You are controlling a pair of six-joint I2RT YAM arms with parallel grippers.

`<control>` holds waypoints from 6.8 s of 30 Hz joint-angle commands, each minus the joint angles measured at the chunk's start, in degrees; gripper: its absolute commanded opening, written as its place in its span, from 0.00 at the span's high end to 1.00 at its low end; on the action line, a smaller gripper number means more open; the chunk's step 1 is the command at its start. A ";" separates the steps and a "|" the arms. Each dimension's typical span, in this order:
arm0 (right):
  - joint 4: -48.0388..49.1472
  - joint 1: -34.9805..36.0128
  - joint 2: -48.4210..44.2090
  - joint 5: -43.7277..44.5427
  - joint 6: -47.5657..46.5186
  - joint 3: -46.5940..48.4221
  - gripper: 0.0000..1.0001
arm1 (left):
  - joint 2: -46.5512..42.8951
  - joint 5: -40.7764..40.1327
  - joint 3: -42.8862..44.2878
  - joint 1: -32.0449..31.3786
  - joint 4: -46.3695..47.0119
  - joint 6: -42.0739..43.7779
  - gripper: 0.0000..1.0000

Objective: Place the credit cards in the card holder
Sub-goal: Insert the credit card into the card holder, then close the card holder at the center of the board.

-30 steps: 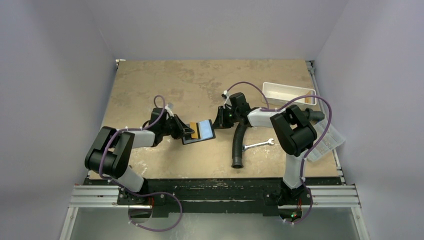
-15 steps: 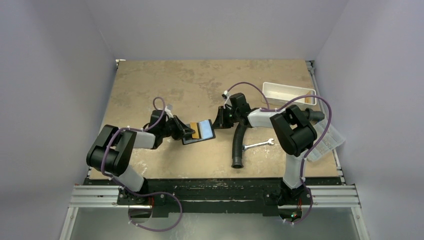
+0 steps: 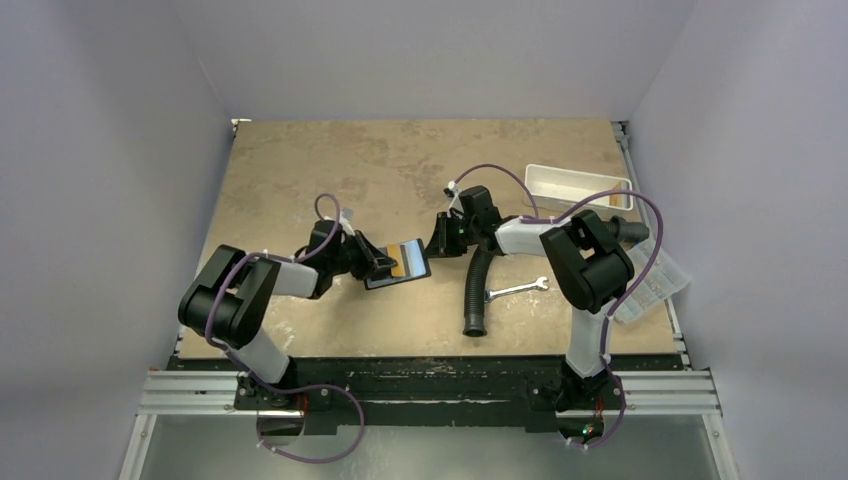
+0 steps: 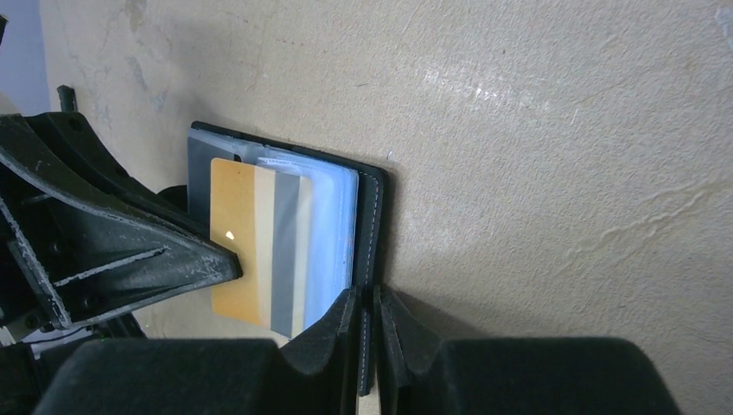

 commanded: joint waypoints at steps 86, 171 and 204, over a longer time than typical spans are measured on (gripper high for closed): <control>-0.81 7.72 -3.35 7.74 18.32 -2.36 0.32 | -1.44 -30.92 24.31 -4.59 -58.86 31.65 0.77; 15.26 12.03 15.60 -7.01 17.49 11.26 0.98 | -7.03 -32.74 29.76 -0.90 -61.05 33.71 0.79; 13.22 12.57 16.02 -6.70 16.52 12.64 0.99 | -7.23 -32.47 28.32 -0.90 -60.92 34.05 0.83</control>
